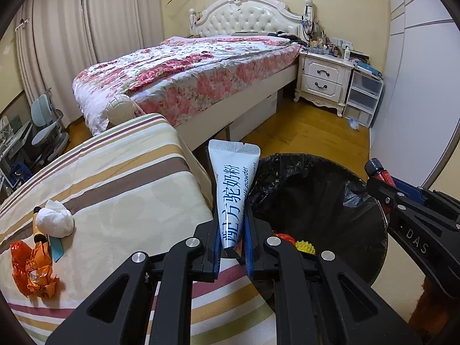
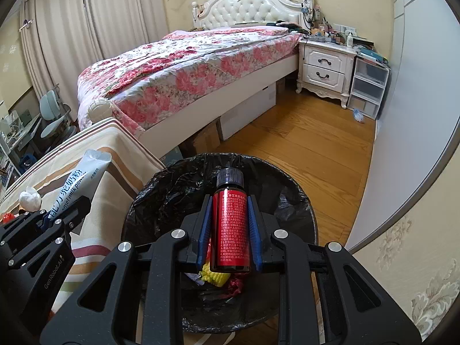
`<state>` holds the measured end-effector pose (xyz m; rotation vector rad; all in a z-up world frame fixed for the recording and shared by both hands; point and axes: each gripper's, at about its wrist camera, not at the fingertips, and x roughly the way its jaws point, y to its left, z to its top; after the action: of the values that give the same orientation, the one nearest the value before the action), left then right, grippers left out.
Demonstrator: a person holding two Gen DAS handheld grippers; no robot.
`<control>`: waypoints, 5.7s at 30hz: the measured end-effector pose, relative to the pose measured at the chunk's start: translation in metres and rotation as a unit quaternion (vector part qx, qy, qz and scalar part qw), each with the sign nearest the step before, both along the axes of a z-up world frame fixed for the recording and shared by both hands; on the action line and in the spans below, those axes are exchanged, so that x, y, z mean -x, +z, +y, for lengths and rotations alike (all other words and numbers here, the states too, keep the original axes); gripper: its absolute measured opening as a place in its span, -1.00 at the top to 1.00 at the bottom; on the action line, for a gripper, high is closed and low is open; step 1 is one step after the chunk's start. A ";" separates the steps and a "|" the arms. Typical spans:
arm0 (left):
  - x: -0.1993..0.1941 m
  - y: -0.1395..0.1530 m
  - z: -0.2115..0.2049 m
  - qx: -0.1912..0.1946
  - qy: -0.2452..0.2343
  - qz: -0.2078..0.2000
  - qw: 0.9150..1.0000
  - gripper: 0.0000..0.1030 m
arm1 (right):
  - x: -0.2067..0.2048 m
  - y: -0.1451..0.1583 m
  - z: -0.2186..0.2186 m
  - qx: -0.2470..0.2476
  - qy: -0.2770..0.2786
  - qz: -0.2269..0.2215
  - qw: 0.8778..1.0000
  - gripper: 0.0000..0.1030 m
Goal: Collect trash
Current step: 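Open both tools to drop the tube and can into the bin, then move both open tools back over the trash on the bed, then grasp the orange chip bag with the right tool, then grasp the red plastic bag with the left tool while the right tool holds the chip bag, then carry the red bag and chip bag over the bin with both tools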
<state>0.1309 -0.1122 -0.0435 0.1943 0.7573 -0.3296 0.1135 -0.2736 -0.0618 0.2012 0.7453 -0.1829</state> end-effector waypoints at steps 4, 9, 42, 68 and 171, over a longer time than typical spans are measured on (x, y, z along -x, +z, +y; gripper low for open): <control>-0.004 -0.001 -0.005 -0.003 -0.003 0.002 1.000 0.73 | -0.003 -0.002 -0.002 0.002 -0.003 0.003 1.000 0.55; -0.006 -0.005 -0.011 -0.008 -0.007 0.009 1.000 0.58 | -0.004 -0.005 -0.004 0.002 -0.009 0.000 1.000 0.45; 0.025 0.013 0.100 -0.019 0.106 -0.017 0.994 -0.34 | 0.018 -0.005 0.062 0.007 0.034 0.003 0.999 -0.16; 0.082 -0.010 0.317 -0.019 0.291 0.035 0.956 -0.35 | 0.029 -0.008 0.278 0.039 0.253 0.041 0.966 -0.33; 0.061 -0.009 0.273 0.027 0.233 0.035 0.971 0.46 | -0.003 -0.012 0.227 0.050 0.201 0.050 0.977 0.07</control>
<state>0.0698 0.1605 -0.0526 -0.0496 0.8378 0.0902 0.1164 -0.0462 -0.0734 -0.0562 0.8595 0.1550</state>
